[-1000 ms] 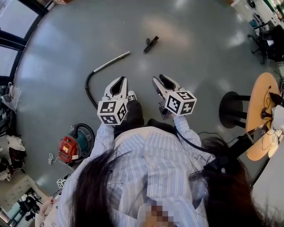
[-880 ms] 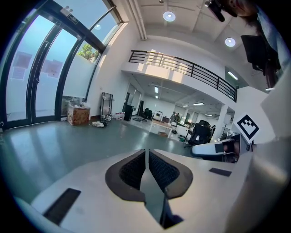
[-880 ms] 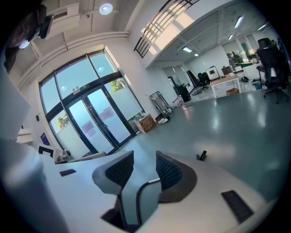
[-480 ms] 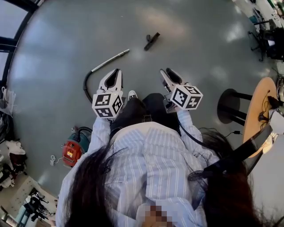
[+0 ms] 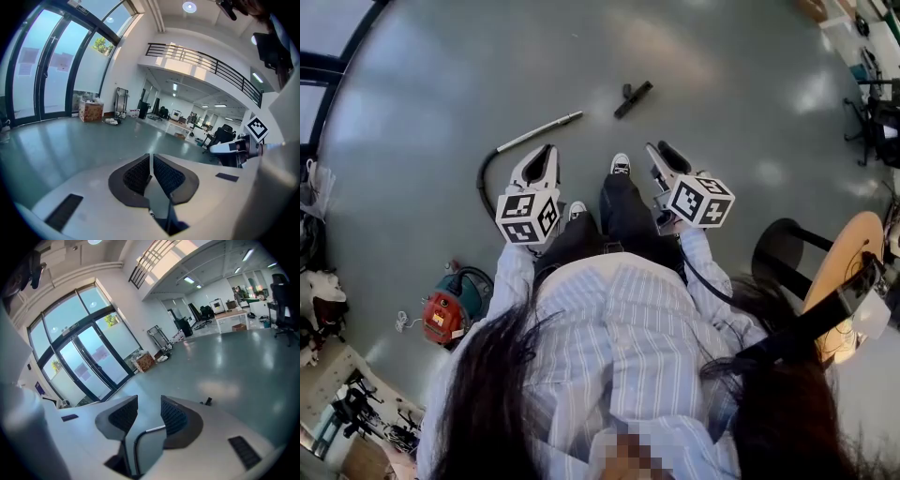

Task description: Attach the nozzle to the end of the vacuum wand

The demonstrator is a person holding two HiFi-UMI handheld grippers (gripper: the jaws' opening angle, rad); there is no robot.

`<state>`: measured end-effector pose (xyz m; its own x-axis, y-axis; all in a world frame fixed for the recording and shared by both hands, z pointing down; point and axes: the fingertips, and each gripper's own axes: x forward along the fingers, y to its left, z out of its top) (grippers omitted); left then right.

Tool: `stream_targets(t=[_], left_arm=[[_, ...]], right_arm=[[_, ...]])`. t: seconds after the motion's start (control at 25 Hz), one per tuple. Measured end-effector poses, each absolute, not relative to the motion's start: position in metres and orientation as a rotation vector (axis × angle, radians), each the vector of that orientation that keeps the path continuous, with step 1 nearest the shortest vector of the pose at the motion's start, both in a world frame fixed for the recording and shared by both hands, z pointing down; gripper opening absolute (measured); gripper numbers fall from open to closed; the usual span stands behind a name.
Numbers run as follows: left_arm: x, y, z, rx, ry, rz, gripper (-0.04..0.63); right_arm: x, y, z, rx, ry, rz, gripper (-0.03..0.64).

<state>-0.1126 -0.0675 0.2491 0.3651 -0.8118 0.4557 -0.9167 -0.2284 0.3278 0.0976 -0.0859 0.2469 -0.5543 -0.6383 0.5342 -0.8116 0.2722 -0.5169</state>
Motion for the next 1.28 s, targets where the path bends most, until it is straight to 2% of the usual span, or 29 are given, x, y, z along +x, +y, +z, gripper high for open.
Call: stream_targets(t=[0.56,1.12,1.2,1.28], left_arm=[[-0.071,-0.193,0.338,2.056,-1.436,0.454,0.009],[-0.116,-0.269,0.495,2.07,-1.23,0.754,0.009],[-0.124,-0.28,0.52,2.059,-1.21,0.777,0.022],[-0.13,-0.286,0.544,2.049,-1.179,0.802,0.065]], right_arm=[[0.142,-0.226,0.35,1.1,-2.186,1.142,0.159],[0.119,-0.278,0.513,1.101,-1.976,1.268,0.16],[0.116,-0.282,0.537,1.081,-1.942,1.279,0.16],[0.116,-0.285,0.561,1.066,-1.913,1.283,0.16]])
